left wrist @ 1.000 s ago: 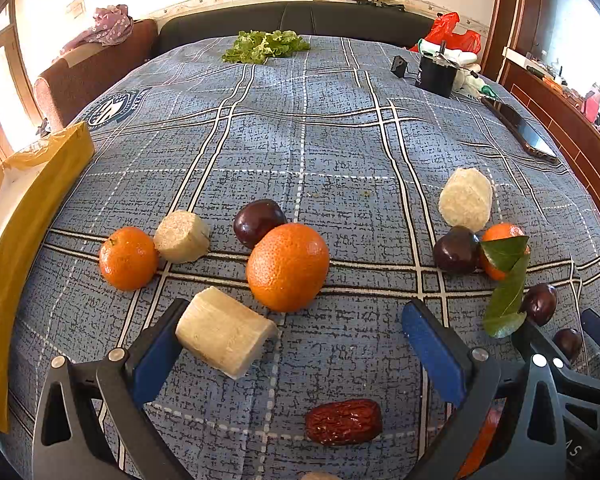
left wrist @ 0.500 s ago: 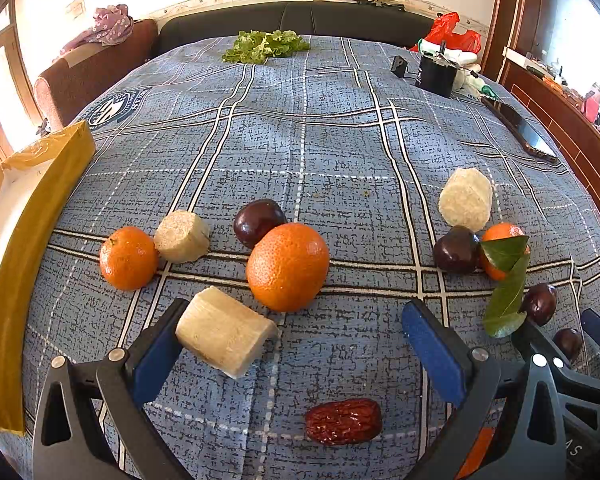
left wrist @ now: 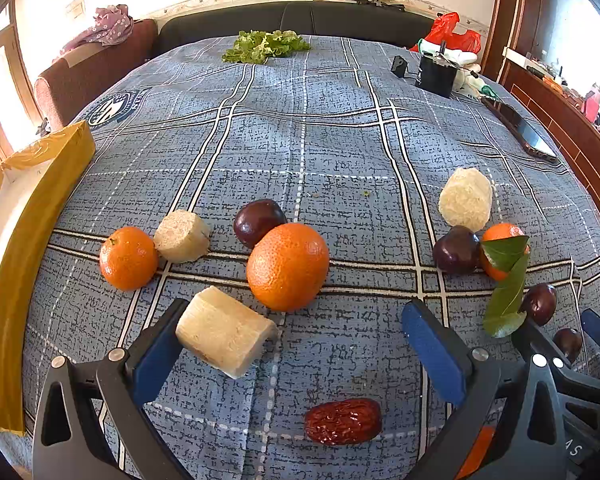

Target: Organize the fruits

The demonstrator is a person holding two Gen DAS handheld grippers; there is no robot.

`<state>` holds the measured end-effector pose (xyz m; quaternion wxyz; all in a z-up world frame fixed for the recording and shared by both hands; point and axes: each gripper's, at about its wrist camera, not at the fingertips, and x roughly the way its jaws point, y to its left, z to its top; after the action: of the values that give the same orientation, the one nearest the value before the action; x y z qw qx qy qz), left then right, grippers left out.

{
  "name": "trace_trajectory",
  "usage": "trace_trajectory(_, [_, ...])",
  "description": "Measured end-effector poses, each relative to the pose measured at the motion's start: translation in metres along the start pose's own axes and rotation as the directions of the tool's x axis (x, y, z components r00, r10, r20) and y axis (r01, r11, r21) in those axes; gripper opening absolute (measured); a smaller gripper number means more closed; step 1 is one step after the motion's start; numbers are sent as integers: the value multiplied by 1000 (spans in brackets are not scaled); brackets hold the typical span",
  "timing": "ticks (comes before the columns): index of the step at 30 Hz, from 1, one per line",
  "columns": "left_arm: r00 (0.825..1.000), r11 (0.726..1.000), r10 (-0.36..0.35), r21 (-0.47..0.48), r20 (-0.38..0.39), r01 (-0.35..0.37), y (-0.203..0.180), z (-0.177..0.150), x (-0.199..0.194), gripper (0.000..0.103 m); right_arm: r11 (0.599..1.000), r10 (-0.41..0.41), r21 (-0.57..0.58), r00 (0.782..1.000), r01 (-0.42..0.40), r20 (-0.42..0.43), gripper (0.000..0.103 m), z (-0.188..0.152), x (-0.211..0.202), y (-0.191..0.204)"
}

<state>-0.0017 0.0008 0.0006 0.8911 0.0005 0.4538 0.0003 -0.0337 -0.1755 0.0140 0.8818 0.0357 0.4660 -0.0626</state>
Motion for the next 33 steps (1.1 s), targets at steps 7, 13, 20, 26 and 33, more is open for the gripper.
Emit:
trace_trajectory(7, [1000, 1000, 0, 0, 0, 0, 0, 0, 0, 103, 1000, 0, 0, 1000, 0, 0, 103, -1, 1, -1])
trace_trajectory(13, [1000, 1000, 0, 0, 0, 0, 0, 0, 0, 103, 1000, 1, 1, 1000, -1, -1, 103, -1, 2, -2])
trace_trajectory(20, [1000, 1000, 0, 0, 0, 0, 0, 0, 0, 103, 1000, 0, 1, 1000, 0, -1, 103, -1, 2, -2])
trace_trajectory(26, [1000, 1000, 0, 0, 0, 0, 0, 0, 0, 103, 1000, 0, 2, 1000, 0, 0, 103, -1, 1, -2])
trace_trajectory(33, [1000, 1000, 0, 0, 0, 0, 0, 0, 0, 103, 1000, 0, 3, 1000, 0, 0, 103, 0, 1, -2])
